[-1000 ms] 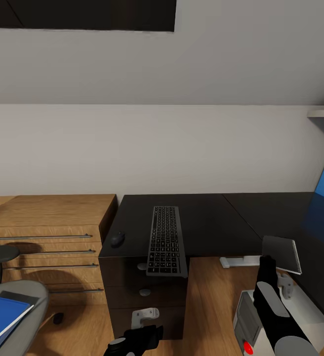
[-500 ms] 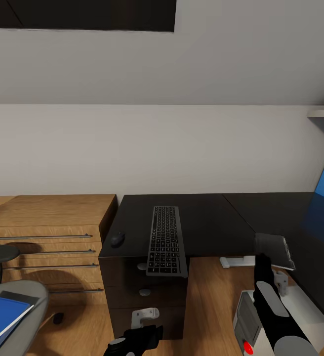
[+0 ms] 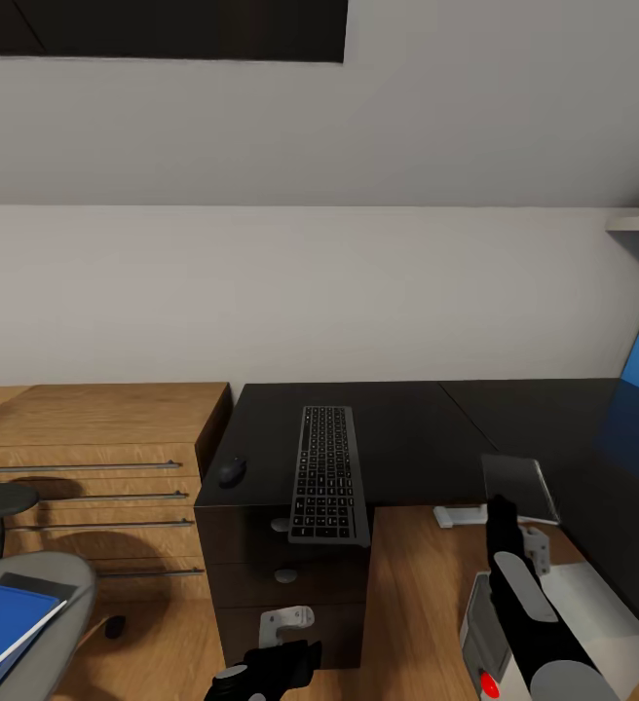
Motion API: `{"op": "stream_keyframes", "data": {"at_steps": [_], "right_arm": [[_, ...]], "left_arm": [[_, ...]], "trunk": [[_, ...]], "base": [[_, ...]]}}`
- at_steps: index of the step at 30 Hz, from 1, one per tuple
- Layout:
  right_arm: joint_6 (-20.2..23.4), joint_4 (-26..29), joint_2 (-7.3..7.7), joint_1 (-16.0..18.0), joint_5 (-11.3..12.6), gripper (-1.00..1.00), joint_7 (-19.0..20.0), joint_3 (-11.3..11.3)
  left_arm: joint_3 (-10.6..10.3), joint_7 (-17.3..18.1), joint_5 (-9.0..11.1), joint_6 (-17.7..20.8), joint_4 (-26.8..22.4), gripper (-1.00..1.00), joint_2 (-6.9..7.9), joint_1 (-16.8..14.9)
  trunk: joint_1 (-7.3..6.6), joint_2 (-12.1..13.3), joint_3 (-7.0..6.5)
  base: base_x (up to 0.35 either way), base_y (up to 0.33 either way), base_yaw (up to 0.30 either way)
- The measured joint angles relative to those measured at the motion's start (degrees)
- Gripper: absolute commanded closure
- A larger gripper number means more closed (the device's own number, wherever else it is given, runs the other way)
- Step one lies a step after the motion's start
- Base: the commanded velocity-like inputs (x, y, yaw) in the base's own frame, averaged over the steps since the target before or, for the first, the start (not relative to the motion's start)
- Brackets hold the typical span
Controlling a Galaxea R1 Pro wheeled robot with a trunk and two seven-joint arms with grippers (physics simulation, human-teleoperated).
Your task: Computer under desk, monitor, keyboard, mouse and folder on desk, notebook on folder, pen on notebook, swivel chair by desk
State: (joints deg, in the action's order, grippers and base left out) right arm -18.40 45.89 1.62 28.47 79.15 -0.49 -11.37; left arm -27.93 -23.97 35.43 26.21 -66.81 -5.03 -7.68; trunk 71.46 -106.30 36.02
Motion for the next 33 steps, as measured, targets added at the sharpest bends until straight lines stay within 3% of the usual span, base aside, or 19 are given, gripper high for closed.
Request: {"op": "stream_keyframes", "data": {"at_steps": [10,18,20,33], "right_arm": [[0.1,0.0,-0.23,0.0,0.1,1.0,0.0,0.9],[0.0,0.5,-2.22,0.0,0.2,1.0,0.0,1.2],[-0.1,0.6,-3.6,0.0,0.1,1.0,0.0,1.3],[-0.1,0.3,-4.79,0.0,0.1,1.0,0.1,1.6]], "left_arm": [[0.0,0.0,0.0,0.0,0.0,-1.0,0.0,0.0],[0.0,0.0,0.0,0.0,0.0,-1.0,-0.01,0.0],[0.0,0.0,0.0,0.0,0.0,-1.0,0.0,0.0],[0.0,0.0,0.0,0.0,0.0,-1.0,0.0,0.0]], "trunk": [[0.0,0.0,0.0],[0.02,0.0,0.0],[0.0,0.0,0.0],[0.0,0.0,-0.47]], "base": [[-0.005,0.004,0.0],[-0.142,0.123,0.0],[-0.05,0.038,0.004],[-0.01,0.008,0.144]]}}
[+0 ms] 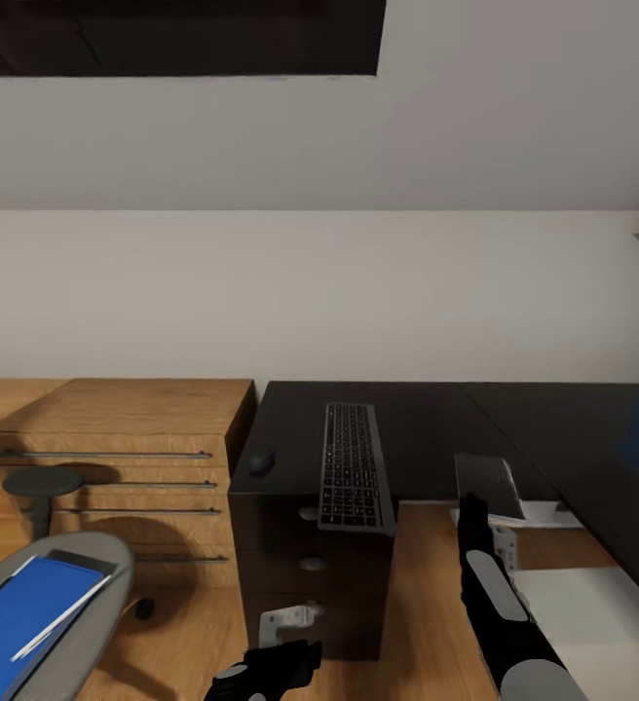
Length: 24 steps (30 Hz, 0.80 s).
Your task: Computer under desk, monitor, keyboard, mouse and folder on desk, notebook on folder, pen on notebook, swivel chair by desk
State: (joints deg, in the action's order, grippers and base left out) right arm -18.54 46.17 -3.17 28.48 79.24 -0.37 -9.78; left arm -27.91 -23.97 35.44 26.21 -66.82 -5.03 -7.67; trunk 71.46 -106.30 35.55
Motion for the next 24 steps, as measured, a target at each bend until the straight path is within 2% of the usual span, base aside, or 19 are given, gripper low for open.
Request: {"op": "stream_keyframes", "data": {"at_steps": [12,22,24], "right_arm": [[-0.2,-0.2,-0.03,0.0,0.0,1.0,-0.1,0.1],[-1.6,-0.1,-0.03,-0.1,-0.1,1.0,-0.3,0.5],[0.0,-0.1,-0.04,-0.1,0.0,1.0,-0.2,0.8]], "left_arm": [[0.0,0.0,0.0,0.0,0.0,-1.0,0.0,0.0],[0.0,0.0,0.0,0.0,0.0,-1.0,0.0,0.0],[0.0,0.0,0.0,0.0,0.0,-1.0,0.0,0.0]], "trunk": [[0.0,0.0,-0.18],[0.0,0.0,-0.19],[0.01,0.0,-0.19]], "base": [[0.0,0.0,0.194],[-0.007,0.0,0.028],[-0.122,0.0,0.002]]}}
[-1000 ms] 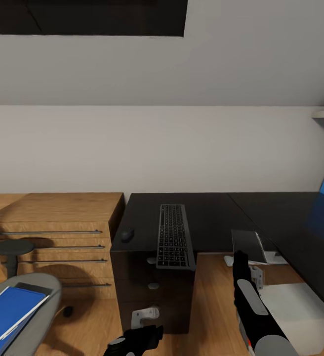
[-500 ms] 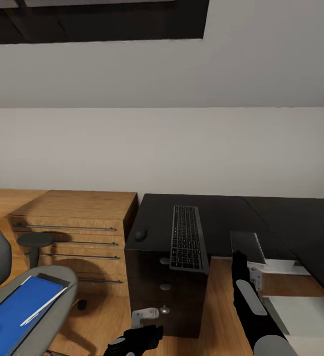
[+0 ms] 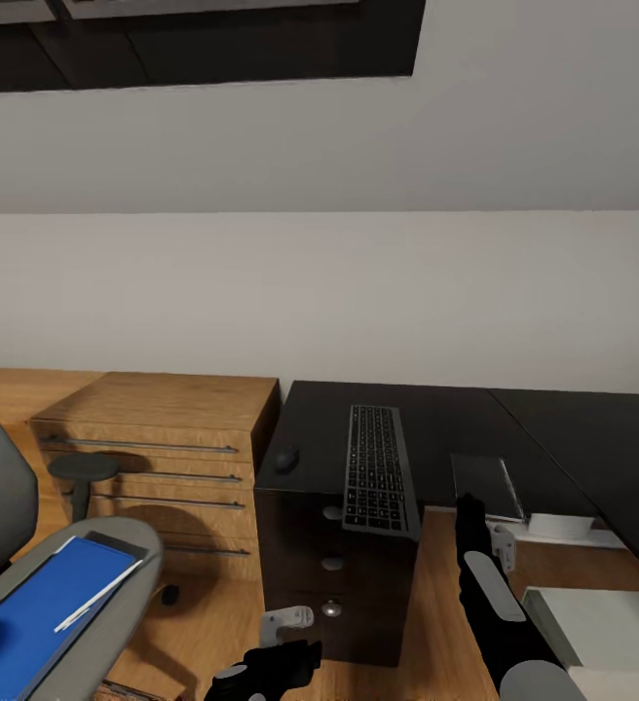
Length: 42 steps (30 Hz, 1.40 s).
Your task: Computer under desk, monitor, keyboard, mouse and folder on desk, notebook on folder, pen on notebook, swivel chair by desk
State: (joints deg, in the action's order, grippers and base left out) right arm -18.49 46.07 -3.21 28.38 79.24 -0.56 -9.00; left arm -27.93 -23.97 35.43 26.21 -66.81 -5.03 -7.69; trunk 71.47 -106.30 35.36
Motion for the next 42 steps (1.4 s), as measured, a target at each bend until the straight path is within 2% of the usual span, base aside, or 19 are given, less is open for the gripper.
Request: {"op": "stream_keyframes", "data": {"at_steps": [4,13,42], "right_arm": [[0.7,-0.1,0.03,0.0,0.1,1.0,0.1,1.0],[4.0,0.1,0.16,0.0,0.1,1.0,0.0,1.1],[4.7,0.1,0.52,0.0,0.0,1.0,-0.1,1.3]], "left_arm": [[0.0,0.0,0.0,0.0,0.0,-1.0,0.0,0.0],[0.0,0.0,0.0,0.0,0.0,-1.0,0.0,0.0],[0.0,0.0,0.0,0.0,0.0,-1.0,0.0,0.0]], "trunk": [[0.01,0.0,0.0],[-0.01,0.0,0.0],[-0.01,0.0,0.0]], "base": [[-0.165,0.0,0.001],[-0.036,0.0,0.0],[-0.001,0.0,0.0]]}}
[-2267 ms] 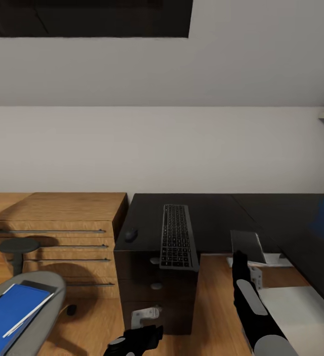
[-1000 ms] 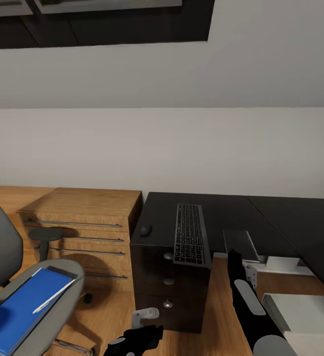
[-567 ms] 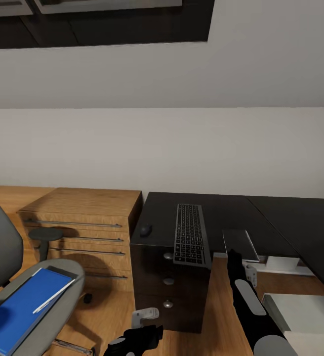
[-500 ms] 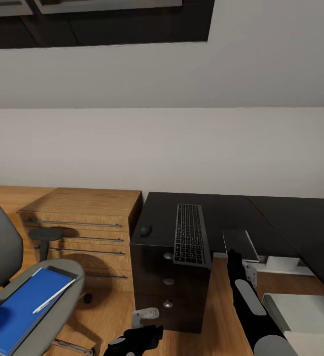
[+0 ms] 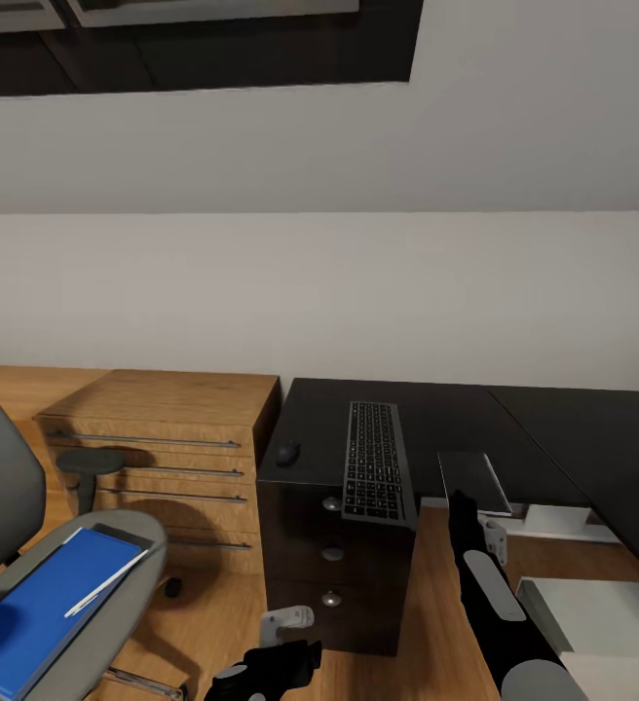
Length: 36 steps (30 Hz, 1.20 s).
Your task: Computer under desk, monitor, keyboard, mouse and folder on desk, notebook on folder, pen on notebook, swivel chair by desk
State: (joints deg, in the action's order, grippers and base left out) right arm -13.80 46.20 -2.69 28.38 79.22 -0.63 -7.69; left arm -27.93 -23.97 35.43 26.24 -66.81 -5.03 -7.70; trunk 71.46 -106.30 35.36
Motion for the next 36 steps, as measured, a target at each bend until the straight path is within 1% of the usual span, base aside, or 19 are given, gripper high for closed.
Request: {"op": "stream_keyframes", "data": {"at_steps": [10,15,18,26,36], "right_arm": [[0.0,0.0,0.0,0.0,-0.1,1.0,0.0,0.0],[0.0,-1.0,-0.01,0.0,-0.2,1.0,0.1,-0.1],[0.0,-1.2,-0.03,0.0,0.6,1.0,-0.1,0.0],[0.0,-1.2,-0.03,0.0,0.6,1.0,0.0,0.0],[0.0,-1.1,-0.09,0.0,0.7,1.0,-0.1,0.0]], "left_arm": [[0.0,-0.1,0.0,0.0,0.0,-1.0,0.0,0.0],[0.0,-0.2,0.0,0.0,0.0,-1.0,-0.02,0.0],[0.0,-0.2,0.0,0.0,0.0,-1.0,-0.05,0.0],[0.0,-0.2,0.0,0.0,0.0,-1.0,-0.08,0.0],[0.0,-0.2,0.0,0.1,0.3,-1.0,-0.09,0.0]], "trunk": [[0.0,0.0,0.0],[-1.09,2.0,-0.9],[-1.75,3.2,-1.43],[-3.5,6.4,-2.86],[-3.51,6.4,-2.87]], "base": [[0.0,0.0,0.0],[0.0,0.0,0.0],[0.0,0.0,0.0],[0.0,0.0,0.0],[0.0,0.0,0.0]]}}
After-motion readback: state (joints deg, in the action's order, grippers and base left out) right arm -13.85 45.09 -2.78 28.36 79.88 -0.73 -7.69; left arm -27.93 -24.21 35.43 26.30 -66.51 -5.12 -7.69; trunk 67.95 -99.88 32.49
